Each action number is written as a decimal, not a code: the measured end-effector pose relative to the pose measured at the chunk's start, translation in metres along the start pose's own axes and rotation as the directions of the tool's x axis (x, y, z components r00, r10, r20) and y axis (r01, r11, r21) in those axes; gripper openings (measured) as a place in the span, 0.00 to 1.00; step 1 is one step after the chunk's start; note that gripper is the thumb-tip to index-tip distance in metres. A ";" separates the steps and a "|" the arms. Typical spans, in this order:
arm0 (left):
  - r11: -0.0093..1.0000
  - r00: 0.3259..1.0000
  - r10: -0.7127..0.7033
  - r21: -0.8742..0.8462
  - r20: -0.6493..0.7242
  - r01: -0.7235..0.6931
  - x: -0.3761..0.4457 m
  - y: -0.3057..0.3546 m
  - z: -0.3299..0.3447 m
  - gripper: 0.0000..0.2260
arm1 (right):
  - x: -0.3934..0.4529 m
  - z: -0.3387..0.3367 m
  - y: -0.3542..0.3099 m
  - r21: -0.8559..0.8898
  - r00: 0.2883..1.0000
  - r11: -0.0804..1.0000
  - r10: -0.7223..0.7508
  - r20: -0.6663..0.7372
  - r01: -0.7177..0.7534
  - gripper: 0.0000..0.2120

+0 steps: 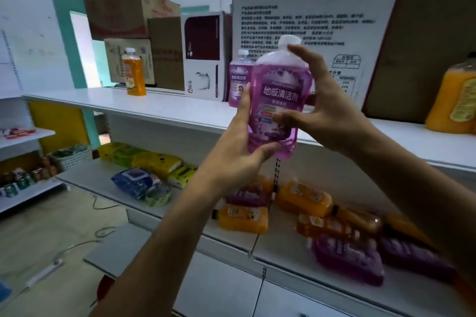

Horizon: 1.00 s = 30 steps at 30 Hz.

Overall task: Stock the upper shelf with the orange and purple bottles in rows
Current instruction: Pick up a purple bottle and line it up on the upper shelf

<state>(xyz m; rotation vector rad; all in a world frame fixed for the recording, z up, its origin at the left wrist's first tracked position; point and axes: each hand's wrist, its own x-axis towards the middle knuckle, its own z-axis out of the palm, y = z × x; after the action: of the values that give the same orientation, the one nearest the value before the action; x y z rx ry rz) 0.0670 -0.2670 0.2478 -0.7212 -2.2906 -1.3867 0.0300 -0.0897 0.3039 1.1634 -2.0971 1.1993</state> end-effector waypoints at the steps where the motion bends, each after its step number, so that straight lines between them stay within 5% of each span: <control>1: 0.998 0.999 -0.009 0.064 0.035 0.007 0.013 0.001 -0.001 0.49 | 0.006 -0.001 0.002 -0.063 1.000 0.998 -0.016 -0.027 0.014 0.44; 6: 0.979 0.997 -0.021 0.205 0.075 0.005 0.066 -0.015 -0.008 0.48 | 0.031 -0.008 0.028 -0.191 0.994 0.981 -0.061 -0.093 0.042 0.44; 11: 0.933 0.997 -0.075 0.351 -0.011 0.074 0.097 -0.051 -0.011 0.29 | 0.053 0.003 0.065 -0.335 1.000 0.942 0.004 0.014 0.001 0.46; 18: 0.724 0.955 -0.289 0.637 -0.071 0.267 0.134 -0.096 -0.020 0.25 | 0.103 0.006 0.131 -0.363 0.996 0.929 0.088 0.033 -0.070 0.47; 23: 0.643 0.962 -0.230 0.719 -0.146 0.263 0.134 -0.114 -0.015 0.18 | 0.127 -0.001 0.178 -0.235 0.985 0.958 0.170 -0.002 -0.166 0.46; 30: 0.636 0.965 -0.189 0.725 -0.183 0.263 0.128 -0.116 -0.011 0.18 | 0.143 -0.003 0.209 -0.312 0.976 0.925 0.216 -0.040 -0.218 0.46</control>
<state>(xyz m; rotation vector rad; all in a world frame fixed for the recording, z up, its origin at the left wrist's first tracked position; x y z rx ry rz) -0.1044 -0.2912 0.2414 -0.0888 -2.6146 -0.4024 -0.2227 -0.0958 0.3093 0.7997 -2.3550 0.9072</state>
